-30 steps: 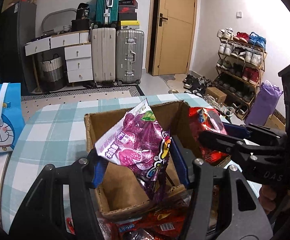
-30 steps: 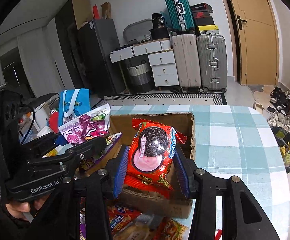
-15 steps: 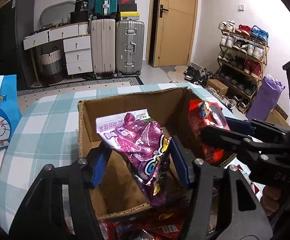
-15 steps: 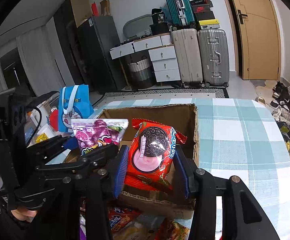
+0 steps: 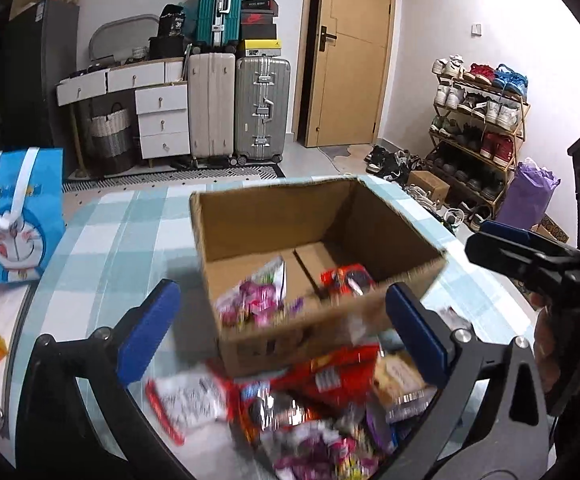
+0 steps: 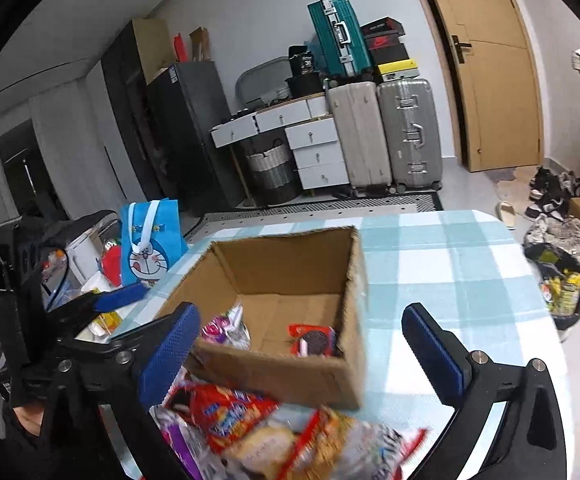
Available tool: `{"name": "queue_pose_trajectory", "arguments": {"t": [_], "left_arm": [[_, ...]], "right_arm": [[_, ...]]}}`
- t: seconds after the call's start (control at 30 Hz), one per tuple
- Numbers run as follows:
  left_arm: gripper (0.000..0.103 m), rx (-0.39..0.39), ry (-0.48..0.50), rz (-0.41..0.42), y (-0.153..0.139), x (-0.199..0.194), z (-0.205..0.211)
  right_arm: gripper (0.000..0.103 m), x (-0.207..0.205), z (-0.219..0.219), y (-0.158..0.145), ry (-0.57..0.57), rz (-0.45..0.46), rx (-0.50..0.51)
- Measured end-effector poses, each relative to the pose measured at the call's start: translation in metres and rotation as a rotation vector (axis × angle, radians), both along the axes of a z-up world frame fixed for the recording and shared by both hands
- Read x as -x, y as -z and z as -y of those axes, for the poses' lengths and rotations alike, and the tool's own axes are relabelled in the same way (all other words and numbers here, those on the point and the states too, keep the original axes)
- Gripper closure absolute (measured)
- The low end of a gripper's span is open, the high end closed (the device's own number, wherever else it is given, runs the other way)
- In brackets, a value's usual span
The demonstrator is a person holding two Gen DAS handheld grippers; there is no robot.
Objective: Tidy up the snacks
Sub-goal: 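Open both grippers to drop the packets into the box, then grasp the white noodle-snack bag with right gripper while left gripper grasps purple candy bag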
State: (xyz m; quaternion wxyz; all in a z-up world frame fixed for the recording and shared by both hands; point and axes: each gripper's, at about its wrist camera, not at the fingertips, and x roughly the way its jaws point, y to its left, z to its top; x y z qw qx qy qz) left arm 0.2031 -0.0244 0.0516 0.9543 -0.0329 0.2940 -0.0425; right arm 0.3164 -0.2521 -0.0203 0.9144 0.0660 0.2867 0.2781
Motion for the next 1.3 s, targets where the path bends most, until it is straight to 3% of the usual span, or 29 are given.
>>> {"name": "queue_pose_trajectory", "arguments": {"t": [0.33, 0.6, 1.3], "left_arm": [[0.001, 0.037, -0.028, -0.066, 0.025, 0.064, -0.024], [0.001, 0.020, -0.041, -0.085, 0.037, 0.088, -0.027], [0.001, 0.011, 0.028, -0.185, 0.048, 0.075, -0.003]], "right_arm": [[0.001, 0.045, 0.026, 0.018, 0.029, -0.045, 0.068], [0.001, 0.071, 0.031, 0.032, 0.036, -0.072, 0.074], [0.001, 0.061, 0.026, 0.056, 0.041, -0.170, 0.118]]}}
